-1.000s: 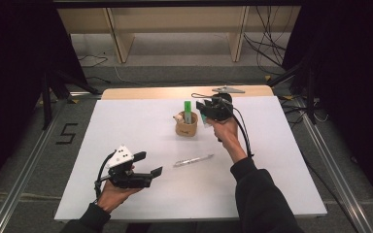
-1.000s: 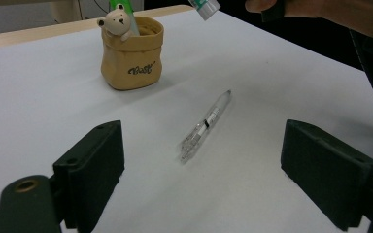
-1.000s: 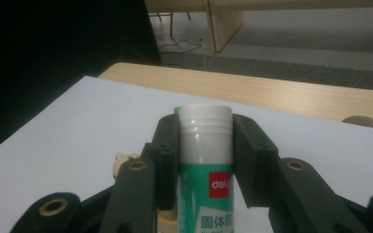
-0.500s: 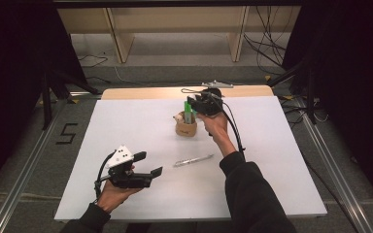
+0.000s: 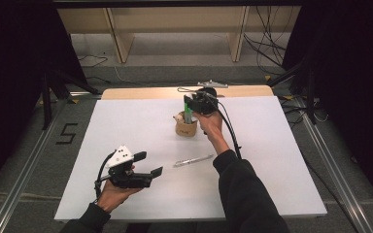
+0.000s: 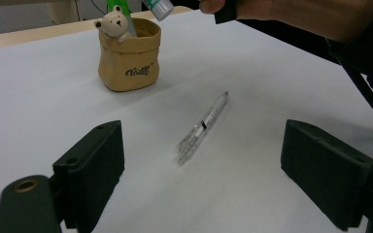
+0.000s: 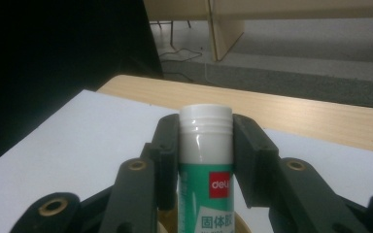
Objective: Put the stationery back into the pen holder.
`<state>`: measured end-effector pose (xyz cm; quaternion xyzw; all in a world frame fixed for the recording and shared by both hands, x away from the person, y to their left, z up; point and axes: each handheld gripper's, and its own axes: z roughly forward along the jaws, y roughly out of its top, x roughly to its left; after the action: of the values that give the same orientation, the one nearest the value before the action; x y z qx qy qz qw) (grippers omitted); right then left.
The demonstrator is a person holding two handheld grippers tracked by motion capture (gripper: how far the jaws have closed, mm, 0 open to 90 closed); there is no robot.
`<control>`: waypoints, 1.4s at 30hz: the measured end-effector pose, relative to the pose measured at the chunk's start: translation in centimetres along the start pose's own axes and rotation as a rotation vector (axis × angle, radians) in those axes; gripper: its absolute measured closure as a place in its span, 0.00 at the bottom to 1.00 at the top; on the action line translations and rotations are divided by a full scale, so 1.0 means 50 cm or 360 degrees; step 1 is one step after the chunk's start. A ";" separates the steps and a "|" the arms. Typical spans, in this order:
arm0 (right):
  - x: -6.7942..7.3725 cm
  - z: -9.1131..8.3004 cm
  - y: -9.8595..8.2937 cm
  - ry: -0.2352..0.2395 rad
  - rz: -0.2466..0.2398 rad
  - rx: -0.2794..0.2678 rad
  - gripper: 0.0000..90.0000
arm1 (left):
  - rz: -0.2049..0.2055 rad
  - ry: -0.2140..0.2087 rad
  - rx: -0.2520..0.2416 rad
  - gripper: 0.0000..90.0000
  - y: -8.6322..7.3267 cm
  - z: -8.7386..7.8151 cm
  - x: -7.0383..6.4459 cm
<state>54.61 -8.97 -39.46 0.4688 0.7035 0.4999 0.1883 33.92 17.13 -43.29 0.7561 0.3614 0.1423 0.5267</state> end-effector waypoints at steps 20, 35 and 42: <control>0.008 0.032 -0.016 -0.0036 -0.0010 -0.0003 0.73 | 0.0002 -0.0006 -0.0003 0.17 0.000 0.000 -0.001; 0.015 0.028 -0.022 -0.0057 -0.0103 0.0013 0.72 | -0.0001 -0.0006 -0.0002 0.17 0.000 0.000 -0.002; 0.006 0.015 -0.025 -0.0052 -0.0096 0.0008 0.72 | 0.0007 -0.0011 0.0006 0.17 0.000 0.000 -0.002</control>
<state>54.43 -8.41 -40.83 0.4561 0.7153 0.4845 0.2137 33.85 17.06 -43.26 0.7584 0.3583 0.1402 0.5261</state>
